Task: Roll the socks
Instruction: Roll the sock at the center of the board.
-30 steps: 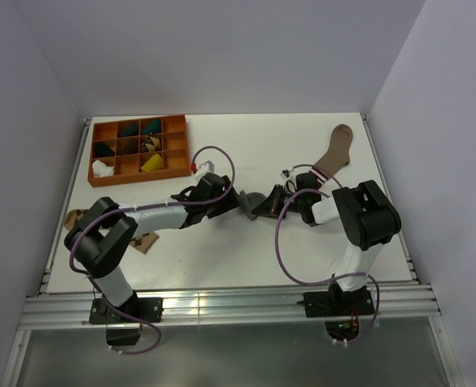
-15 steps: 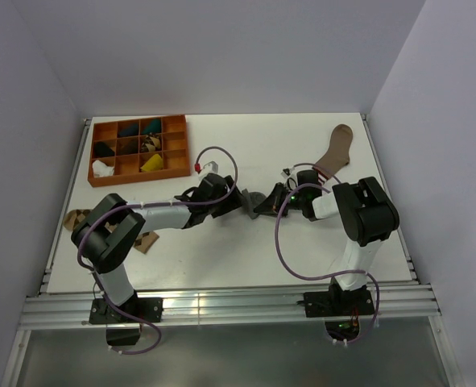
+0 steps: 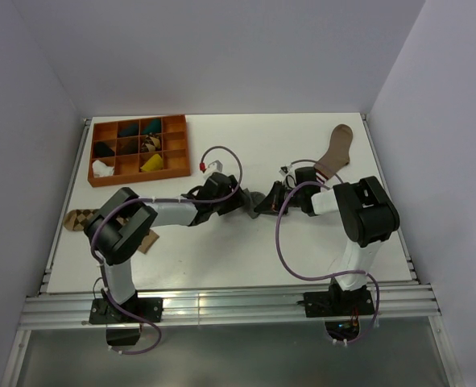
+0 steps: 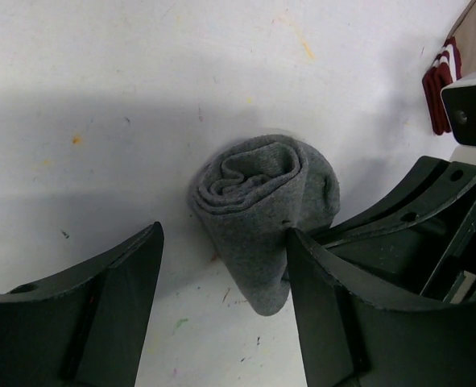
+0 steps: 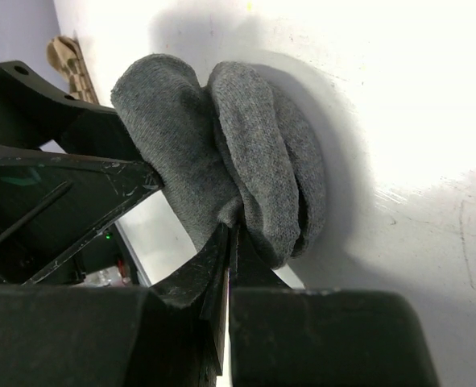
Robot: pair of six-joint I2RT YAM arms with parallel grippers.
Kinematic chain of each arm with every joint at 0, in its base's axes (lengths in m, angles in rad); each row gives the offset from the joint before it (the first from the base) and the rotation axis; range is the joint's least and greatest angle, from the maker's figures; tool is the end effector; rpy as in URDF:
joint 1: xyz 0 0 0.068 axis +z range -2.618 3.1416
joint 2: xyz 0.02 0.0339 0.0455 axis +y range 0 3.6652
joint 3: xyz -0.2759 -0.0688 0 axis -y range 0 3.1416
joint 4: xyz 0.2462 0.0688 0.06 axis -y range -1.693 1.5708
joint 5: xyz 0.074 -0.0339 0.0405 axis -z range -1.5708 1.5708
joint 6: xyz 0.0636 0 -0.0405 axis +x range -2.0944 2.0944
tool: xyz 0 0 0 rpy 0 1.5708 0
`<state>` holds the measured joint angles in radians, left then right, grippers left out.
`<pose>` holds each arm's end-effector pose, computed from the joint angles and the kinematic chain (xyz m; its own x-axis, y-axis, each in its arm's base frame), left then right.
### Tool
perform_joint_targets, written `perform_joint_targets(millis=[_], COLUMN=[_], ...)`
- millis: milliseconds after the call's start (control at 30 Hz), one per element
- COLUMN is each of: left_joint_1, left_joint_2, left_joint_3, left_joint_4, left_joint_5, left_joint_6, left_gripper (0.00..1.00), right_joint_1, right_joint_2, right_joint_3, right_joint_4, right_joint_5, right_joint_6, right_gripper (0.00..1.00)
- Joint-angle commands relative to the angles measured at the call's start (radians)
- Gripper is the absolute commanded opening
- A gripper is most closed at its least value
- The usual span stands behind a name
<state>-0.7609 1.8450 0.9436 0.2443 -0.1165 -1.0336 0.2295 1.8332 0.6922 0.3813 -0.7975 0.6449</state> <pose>0.2971 -0.2726 0.1395 -0.7575 -0.4570 -0.4662 -0.0637 0.7624 -0.6439 0.3154 0.1204 0.0996 -0.9352 0.2127 -0.2832 -0.1276 0.5434 0.8297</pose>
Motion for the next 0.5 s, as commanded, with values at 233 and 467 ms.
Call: perform_joint_targets(millis=[233, 467], left_joint_1=[-0.003, -0.015], left_joint_2=[0.068, 0.1], left_joint_3=[0.043, 0.089], left_joint_4=[-0.048, -0.105], left_joint_5=[0.023, 0.04], left_joint_6=[0.012, 0.017], left_gripper=[0.54, 0.34], right_joint_1=[0.056, 0.171], right_joint_2=[-0.04, -0.101], right_joint_3=[0.02, 0.066], right_joint_4=[-0.179, -0.3], right_joint_5=[0.265, 0.487], right_joint_6=[-0.132, -0.234], right_gripper=[0.0, 0.06])
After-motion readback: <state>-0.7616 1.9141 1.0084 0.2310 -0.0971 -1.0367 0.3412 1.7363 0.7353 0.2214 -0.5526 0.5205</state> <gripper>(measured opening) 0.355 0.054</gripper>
